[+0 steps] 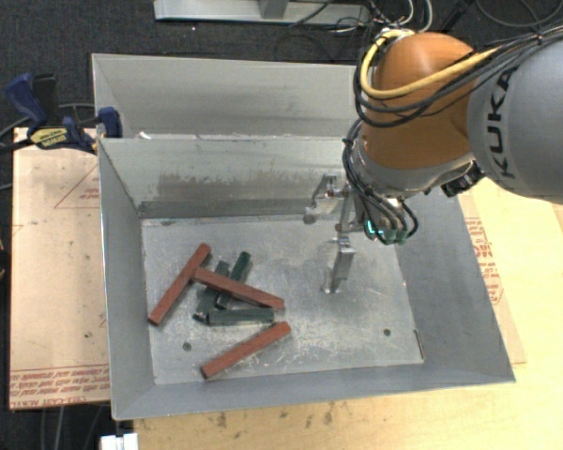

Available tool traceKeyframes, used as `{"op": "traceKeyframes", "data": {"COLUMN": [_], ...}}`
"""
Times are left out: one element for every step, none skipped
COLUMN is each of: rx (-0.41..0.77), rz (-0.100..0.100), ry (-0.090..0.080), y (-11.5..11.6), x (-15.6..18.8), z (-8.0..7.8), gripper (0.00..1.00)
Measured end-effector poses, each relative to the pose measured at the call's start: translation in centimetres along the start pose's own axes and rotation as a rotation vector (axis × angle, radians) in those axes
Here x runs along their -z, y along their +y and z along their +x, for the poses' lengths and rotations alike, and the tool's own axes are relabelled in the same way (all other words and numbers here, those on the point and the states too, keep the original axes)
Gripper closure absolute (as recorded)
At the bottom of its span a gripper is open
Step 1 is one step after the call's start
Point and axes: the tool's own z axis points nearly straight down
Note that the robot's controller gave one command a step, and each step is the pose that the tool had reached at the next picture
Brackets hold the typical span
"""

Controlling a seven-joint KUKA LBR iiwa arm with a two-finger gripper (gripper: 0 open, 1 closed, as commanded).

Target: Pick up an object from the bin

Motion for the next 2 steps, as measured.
{"op": "traceKeyframes", "data": {"rx": [-0.001, 0.055], "rz": [-0.001, 0.000], "ry": [-0.008, -0.015], "y": [0.0, 1.1], "x": [0.4, -3.9], "z": [-0.1, -0.4], "gripper": [0.00, 0.00]}}
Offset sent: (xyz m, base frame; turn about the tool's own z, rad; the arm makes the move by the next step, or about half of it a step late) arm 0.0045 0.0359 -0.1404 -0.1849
